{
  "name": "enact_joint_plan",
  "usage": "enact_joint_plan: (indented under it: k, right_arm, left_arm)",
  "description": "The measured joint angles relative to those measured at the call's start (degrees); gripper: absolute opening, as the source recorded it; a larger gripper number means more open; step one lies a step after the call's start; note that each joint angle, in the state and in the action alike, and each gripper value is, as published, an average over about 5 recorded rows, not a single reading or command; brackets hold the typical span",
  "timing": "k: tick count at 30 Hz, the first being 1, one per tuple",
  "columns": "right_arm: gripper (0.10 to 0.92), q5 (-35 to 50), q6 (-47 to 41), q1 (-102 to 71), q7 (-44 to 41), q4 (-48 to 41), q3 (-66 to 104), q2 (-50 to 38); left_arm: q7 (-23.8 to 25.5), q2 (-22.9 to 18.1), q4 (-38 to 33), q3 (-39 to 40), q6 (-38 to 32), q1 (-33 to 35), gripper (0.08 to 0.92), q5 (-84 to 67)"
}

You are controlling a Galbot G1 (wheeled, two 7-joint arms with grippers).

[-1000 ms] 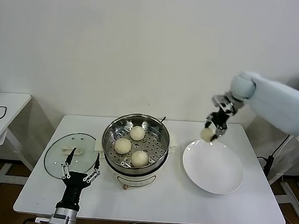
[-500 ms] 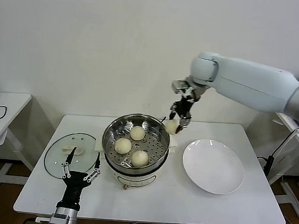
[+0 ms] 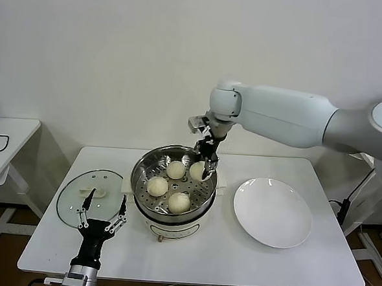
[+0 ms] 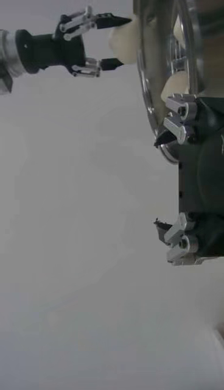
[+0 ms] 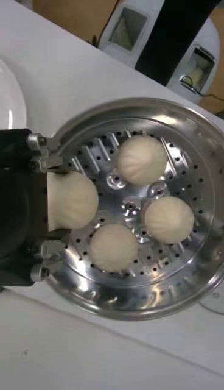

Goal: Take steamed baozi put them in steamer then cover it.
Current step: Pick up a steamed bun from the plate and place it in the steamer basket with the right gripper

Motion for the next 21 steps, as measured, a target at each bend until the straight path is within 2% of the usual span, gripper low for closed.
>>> enact_joint_plan:
  k: [21]
  right_arm:
    - [0.627, -2.6, -0.4, -5.0, 2.1, -2.8, -0.8, 2.6]
  left_arm:
    - [-0.1, 0.1, 0.5, -0.1, -0.2, -0.1, 0.823, 0.0]
